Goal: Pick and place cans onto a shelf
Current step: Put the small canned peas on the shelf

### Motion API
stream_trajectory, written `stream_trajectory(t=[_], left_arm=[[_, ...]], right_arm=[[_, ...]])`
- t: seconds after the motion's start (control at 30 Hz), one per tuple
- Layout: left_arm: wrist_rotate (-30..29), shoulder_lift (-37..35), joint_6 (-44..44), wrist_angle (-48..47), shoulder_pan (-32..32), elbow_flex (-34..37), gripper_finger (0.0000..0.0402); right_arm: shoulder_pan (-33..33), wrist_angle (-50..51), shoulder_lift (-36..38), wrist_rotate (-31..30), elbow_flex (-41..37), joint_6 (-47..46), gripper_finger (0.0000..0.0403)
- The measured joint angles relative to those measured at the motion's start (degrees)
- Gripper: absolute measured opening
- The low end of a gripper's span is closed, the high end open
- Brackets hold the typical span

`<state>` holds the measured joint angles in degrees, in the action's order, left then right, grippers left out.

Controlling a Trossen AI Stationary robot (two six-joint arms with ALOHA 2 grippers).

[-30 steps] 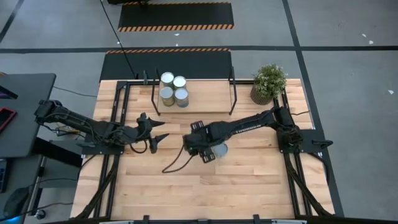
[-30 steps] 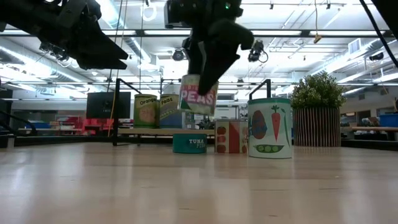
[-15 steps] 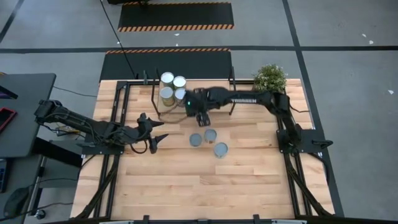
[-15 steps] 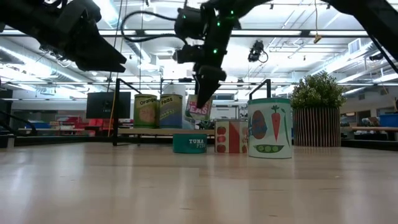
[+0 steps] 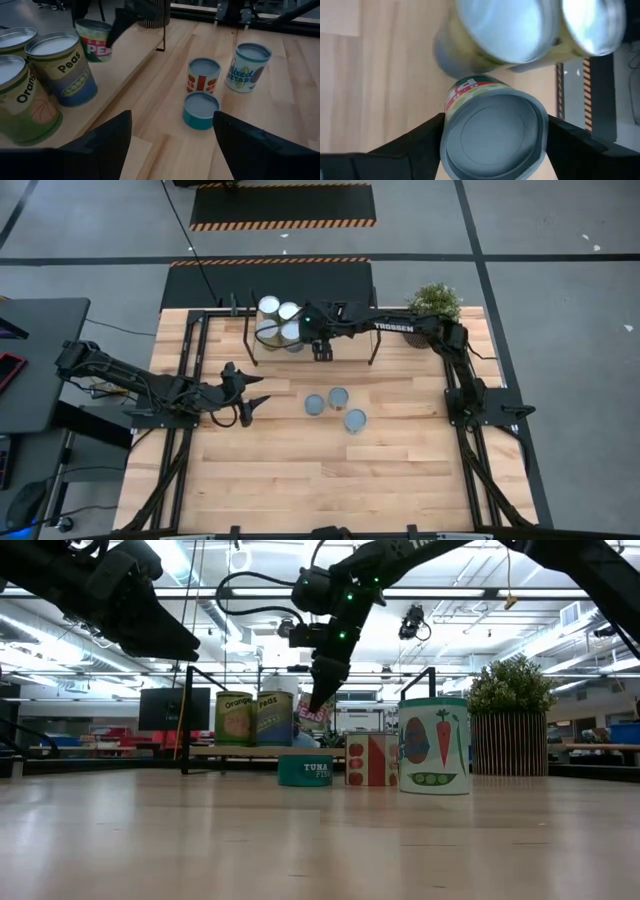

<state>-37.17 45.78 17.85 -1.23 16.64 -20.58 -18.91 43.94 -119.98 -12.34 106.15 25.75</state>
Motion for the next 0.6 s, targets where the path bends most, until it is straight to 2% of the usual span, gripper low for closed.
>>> stream_trajectory(t=[0.33, 0.6], left_arm=[[0.0, 0.0, 0.0, 0.0, 0.0, 0.0, 0.0283], [0.0, 0.0, 1.2, -0.3, 0.0, 0.0, 0.0283]], right_arm=[[-0.3, -2.8, 0.0, 1.5, 0.0, 1.5, 0.0307], [-0.9, -1.2, 0.0, 2.3, 0.0, 1.3, 0.0307]])
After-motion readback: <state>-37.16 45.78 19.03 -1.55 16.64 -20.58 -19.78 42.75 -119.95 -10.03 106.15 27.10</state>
